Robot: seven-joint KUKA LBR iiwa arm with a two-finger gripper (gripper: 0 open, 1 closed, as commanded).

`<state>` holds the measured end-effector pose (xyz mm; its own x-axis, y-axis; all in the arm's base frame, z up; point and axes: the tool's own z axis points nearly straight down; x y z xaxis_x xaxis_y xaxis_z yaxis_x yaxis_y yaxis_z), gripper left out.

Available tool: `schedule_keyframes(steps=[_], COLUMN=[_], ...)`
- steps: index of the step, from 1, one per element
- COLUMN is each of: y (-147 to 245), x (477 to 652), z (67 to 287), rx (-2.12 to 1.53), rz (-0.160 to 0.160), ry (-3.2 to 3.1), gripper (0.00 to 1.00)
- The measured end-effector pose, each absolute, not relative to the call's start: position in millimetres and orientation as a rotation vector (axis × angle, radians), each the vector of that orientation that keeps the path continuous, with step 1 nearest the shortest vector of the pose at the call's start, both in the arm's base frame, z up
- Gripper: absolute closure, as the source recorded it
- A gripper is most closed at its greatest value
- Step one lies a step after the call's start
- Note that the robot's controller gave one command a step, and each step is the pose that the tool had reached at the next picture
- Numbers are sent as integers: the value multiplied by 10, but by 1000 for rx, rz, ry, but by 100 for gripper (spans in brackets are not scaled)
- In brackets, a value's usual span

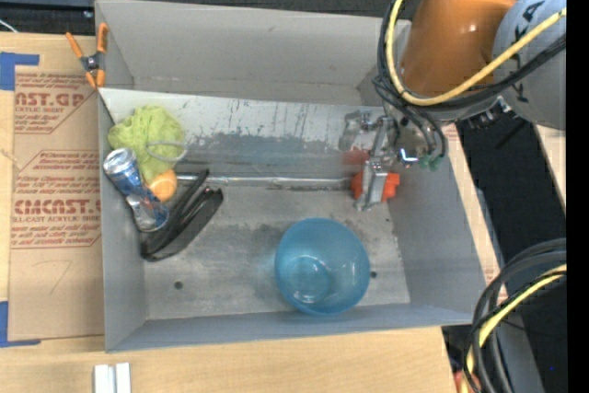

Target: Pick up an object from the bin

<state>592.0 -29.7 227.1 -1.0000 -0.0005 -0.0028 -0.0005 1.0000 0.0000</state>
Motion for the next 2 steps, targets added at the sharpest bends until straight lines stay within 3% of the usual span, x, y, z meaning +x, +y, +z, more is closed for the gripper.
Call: schedule_keyframes(steps=[1, 2], y=[-297, -91], x=[5920, 5347], z=[2271, 1768], rx=[-1, -75], rz=[0, 1], ry=[3139, 3137], gripper=[0, 0])
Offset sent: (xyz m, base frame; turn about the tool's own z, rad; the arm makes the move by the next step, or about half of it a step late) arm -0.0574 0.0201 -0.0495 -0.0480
